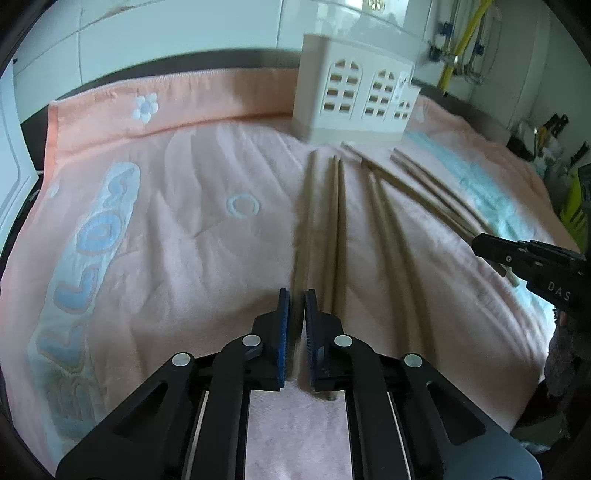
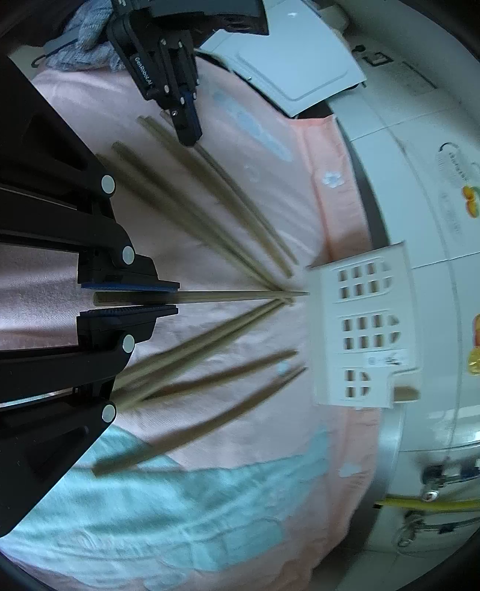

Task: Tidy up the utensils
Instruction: 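Close the left gripper on one chopstick while the right gripper grasps another chopstick, then lift the left gripper's chopstick into the white holder while the right gripper inserts its chopstick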

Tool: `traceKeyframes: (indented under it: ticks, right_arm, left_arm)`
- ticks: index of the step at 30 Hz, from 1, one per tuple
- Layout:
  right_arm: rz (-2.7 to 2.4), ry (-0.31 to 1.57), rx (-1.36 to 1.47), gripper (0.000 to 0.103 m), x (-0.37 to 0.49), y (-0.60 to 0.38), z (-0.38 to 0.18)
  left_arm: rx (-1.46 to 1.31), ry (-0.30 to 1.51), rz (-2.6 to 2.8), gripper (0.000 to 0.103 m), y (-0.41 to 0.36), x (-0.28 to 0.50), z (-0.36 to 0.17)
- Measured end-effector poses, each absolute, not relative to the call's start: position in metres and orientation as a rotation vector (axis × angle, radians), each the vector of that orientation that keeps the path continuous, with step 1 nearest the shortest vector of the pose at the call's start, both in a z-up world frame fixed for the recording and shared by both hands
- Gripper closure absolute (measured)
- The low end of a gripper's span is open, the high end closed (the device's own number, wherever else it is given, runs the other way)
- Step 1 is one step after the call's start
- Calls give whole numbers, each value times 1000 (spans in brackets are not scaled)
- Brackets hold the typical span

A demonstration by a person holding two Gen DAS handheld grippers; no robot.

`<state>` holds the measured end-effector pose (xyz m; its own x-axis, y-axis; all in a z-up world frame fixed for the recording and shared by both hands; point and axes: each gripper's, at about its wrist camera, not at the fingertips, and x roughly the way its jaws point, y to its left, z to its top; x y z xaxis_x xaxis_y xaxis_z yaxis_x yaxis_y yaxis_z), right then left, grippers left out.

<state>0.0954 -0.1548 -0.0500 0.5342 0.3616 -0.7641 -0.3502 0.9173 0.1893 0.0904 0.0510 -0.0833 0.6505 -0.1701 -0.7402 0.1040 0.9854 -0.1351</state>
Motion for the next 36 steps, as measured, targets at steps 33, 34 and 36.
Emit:
traceKeyframes:
  ticks: [33, 34, 36]
  right_arm:
    - [530, 596, -101, 96, 172, -172, 132]
    - [531, 590, -103, 96, 177, -173, 139]
    - [523, 575, -106, 96, 188, -177, 154]
  left_arm:
    - [-55, 552, -211, 98, 32, 112, 61]
    - [-48, 548, -215, 98, 29, 115, 65]
    - [-34, 537, -222, 98, 24, 121, 77]
